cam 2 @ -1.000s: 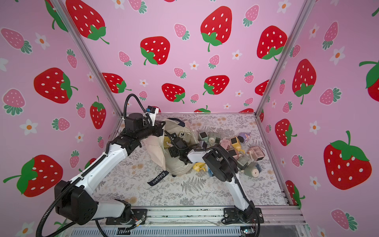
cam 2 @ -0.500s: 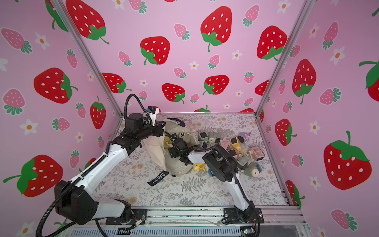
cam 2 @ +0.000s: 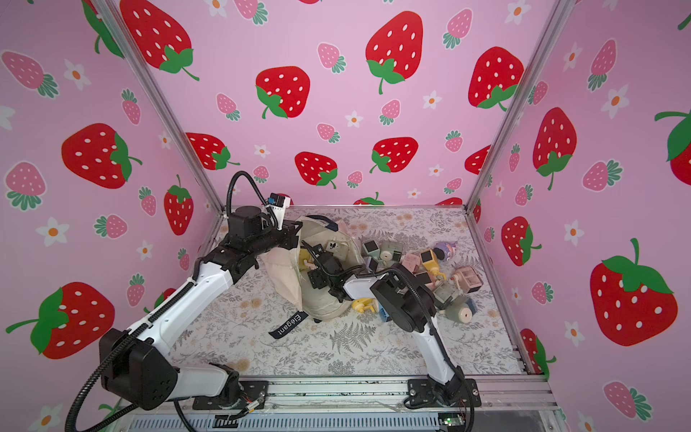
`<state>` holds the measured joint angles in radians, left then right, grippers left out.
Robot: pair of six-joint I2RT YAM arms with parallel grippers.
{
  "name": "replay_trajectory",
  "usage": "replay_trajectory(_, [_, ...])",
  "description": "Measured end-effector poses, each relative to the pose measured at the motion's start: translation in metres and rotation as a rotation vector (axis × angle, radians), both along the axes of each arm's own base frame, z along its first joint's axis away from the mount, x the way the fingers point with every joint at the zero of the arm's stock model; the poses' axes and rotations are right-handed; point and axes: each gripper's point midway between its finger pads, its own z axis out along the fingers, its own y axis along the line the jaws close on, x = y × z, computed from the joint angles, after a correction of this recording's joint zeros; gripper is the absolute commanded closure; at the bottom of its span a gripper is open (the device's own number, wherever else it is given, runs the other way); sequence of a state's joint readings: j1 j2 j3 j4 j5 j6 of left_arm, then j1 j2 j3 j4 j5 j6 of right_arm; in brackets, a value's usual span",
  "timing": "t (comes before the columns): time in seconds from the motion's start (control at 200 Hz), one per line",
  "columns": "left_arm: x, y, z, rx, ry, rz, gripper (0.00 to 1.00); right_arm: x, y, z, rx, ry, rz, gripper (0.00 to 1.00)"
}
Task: Take out the pencil sharpeners from the tote bags
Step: Pick up the pencil sharpener from the canvas bag.
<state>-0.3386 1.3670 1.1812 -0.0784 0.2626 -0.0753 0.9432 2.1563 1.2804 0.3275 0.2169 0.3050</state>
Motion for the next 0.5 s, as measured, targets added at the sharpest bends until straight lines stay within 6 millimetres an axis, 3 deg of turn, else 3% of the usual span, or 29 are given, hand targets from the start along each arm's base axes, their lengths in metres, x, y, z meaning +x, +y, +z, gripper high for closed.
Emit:
replay_trajectory(0.19, [0.000, 0.000, 0.000, 0.000, -0.001, 0.000, 0.99, -0.010, -0.021, 0.009, -0.042, -0.017, 0.000, 0.46])
replay_trajectory(0.5, [0.000, 0.000, 0.000, 0.000, 0.000, 0.000, 0.98, -0.016, -0.035, 0.038, -0.036, -0.066, 0.002, 0.48])
